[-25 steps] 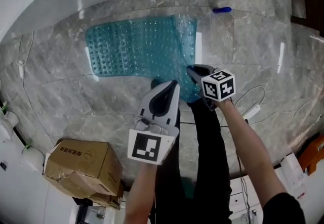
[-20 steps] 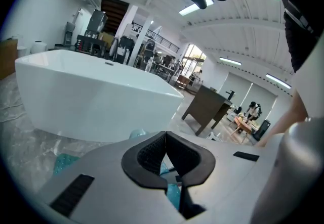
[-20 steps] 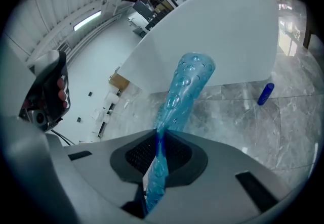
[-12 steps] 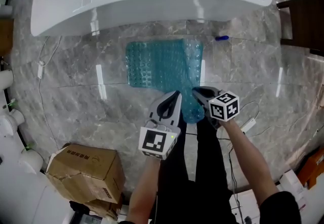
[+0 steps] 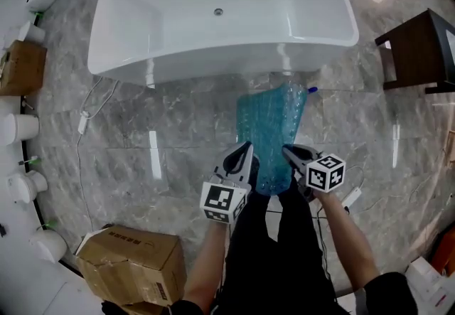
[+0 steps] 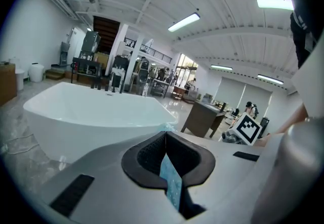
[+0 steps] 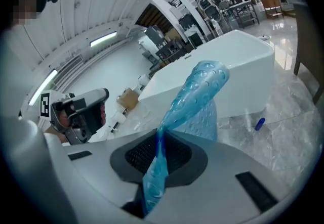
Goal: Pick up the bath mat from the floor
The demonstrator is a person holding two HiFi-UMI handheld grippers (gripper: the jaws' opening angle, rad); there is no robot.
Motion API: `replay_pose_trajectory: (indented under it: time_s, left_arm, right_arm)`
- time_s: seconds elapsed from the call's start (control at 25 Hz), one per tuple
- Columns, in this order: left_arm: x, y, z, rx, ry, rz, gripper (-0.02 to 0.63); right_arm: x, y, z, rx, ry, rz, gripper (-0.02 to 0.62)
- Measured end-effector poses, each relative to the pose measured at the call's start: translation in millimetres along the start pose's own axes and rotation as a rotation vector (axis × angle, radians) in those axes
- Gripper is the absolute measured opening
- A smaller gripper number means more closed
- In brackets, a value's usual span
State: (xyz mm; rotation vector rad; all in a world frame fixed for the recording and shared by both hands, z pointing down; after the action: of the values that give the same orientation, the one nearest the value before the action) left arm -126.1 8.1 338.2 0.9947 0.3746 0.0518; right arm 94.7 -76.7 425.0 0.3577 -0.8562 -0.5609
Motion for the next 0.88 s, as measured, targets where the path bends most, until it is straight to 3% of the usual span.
replay_pose_trajectory:
  time_s: [0.32, 0.72, 0.88]
  left_arm:
    - [10, -30, -57, 0.086, -0.098, -0.05, 0.014]
    - [86, -78, -131, 0.192, -0.116, 0.039, 0.014]
    - [110, -102, -157, 0.256, -0.134, 0.077, 0.014]
  right_arm:
    - [-51, -28, -71, 0.174, -0.023, 0.006, 0.037]
    - [-120, -70, -177, 0.457, -0.115, -0.087, 0.037]
    - [-154, -94, -226, 0.6, -0.14, -0.199, 0.037]
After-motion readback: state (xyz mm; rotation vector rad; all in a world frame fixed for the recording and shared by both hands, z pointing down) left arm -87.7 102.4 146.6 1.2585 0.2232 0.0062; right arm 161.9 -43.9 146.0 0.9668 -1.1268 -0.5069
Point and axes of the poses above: the fingertips, and each gripper's own axes: z forward along the fingers, x to its right, y out of its underside, the point moved 10 cm from there along -z, backward along the fingers, and after that the axes turned 5 degrees about -x, right-handed, at the moved point
